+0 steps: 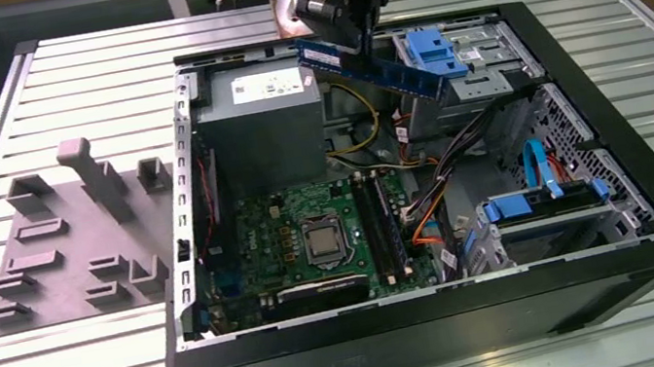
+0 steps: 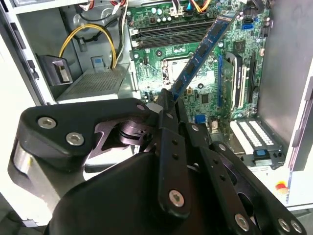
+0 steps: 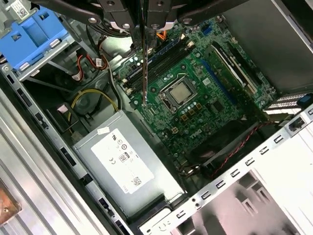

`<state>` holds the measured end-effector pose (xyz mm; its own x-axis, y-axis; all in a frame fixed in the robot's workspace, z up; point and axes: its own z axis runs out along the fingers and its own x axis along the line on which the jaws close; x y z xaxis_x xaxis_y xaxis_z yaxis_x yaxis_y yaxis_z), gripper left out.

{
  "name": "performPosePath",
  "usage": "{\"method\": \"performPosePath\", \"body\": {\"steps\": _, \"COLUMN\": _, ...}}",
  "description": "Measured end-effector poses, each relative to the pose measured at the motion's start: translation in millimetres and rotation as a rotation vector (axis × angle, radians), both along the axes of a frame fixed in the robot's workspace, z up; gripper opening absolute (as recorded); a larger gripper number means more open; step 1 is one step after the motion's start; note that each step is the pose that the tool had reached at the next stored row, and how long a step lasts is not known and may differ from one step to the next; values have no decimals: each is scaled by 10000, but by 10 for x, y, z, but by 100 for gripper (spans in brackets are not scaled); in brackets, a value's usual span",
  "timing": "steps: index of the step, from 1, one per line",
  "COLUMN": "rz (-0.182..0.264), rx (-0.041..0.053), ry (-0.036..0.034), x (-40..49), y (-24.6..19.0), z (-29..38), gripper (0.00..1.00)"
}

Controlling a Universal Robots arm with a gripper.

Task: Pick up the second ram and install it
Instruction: 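Insert the second ram into the second slot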

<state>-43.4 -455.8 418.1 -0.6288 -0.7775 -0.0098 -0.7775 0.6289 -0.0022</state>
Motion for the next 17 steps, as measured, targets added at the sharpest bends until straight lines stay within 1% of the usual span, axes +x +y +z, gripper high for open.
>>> {"method": "performPosePath", "body": {"steps": 5, "rz": -584, "rx": 0, "ry": 0, "x": 0, "y": 0, "z": -2, "gripper": 14}}
{"method": "performPosePath", "body": {"steps": 13, "rz": -1897, "rx": 0, "ry": 0, "x": 0, "y": 0, "z": -6, "gripper": 14}}
{"method": "performPosePath", "body": {"steps": 17, "rz": -2465, "rx": 0, "ry": 1, "x": 0, "y": 0, "z": -8, "gripper": 14}}
